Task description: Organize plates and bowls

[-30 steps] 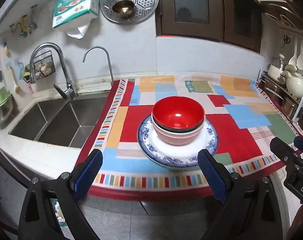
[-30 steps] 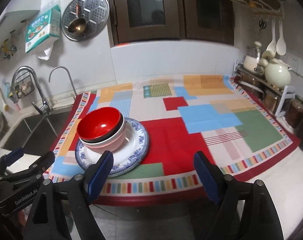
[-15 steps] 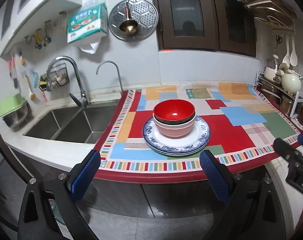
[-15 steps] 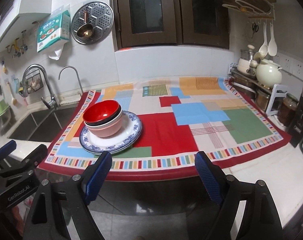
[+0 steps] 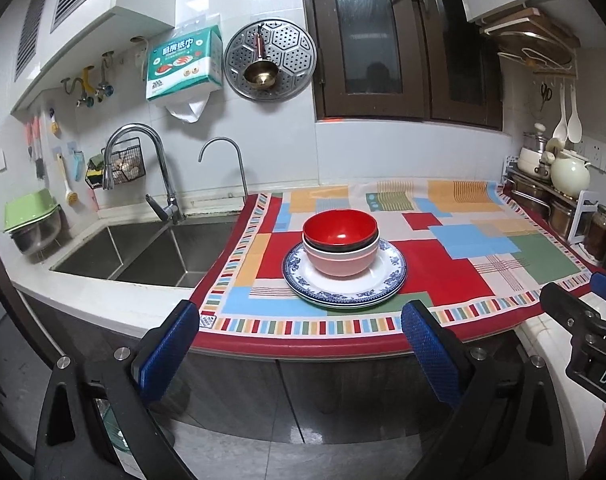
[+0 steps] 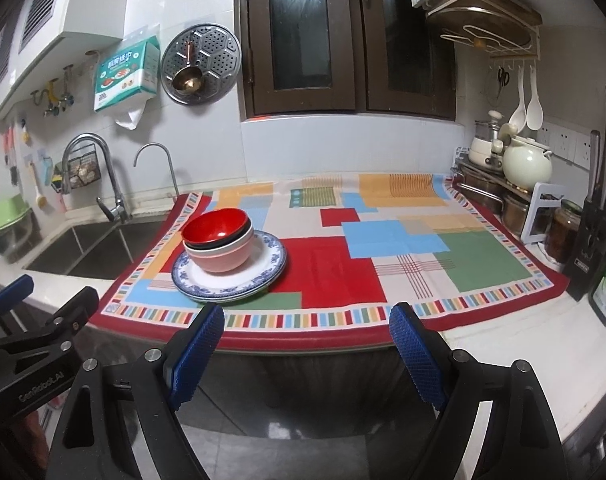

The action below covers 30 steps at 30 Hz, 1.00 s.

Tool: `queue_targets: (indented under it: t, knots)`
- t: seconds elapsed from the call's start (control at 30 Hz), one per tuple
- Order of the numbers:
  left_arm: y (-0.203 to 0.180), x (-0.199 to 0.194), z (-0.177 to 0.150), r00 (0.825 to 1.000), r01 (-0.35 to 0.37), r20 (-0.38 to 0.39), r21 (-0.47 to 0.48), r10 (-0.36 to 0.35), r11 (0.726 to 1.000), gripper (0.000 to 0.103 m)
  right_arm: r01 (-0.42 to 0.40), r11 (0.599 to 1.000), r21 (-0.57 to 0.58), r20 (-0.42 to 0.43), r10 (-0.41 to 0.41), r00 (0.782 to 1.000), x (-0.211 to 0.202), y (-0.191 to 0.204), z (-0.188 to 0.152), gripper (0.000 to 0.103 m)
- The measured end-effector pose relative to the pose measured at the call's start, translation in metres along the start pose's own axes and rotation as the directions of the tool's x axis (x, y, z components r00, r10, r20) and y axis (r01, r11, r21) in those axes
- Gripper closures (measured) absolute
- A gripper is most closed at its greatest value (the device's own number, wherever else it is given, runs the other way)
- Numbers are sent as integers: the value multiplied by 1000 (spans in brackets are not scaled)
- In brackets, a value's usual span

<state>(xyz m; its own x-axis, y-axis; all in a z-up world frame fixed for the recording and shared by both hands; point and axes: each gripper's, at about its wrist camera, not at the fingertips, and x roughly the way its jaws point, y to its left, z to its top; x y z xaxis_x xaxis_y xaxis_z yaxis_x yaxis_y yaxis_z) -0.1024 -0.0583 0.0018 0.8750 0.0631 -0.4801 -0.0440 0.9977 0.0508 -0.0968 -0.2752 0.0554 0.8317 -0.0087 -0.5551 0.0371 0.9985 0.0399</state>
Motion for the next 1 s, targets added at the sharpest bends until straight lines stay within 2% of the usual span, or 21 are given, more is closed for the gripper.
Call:
queue_targets:
  t: [0.57, 1.0]
  knots:
    - [-13, -11, -1, 1000, -18, 12, 23, 17, 1000, 0, 24, 1000, 1, 34, -24, 999, -14, -10, -4, 17]
    - [-13, -16, 2, 1000, -25, 15, 7, 25, 1000, 0, 11, 1000, -6, 39, -11, 999, -17, -9, -2, 17]
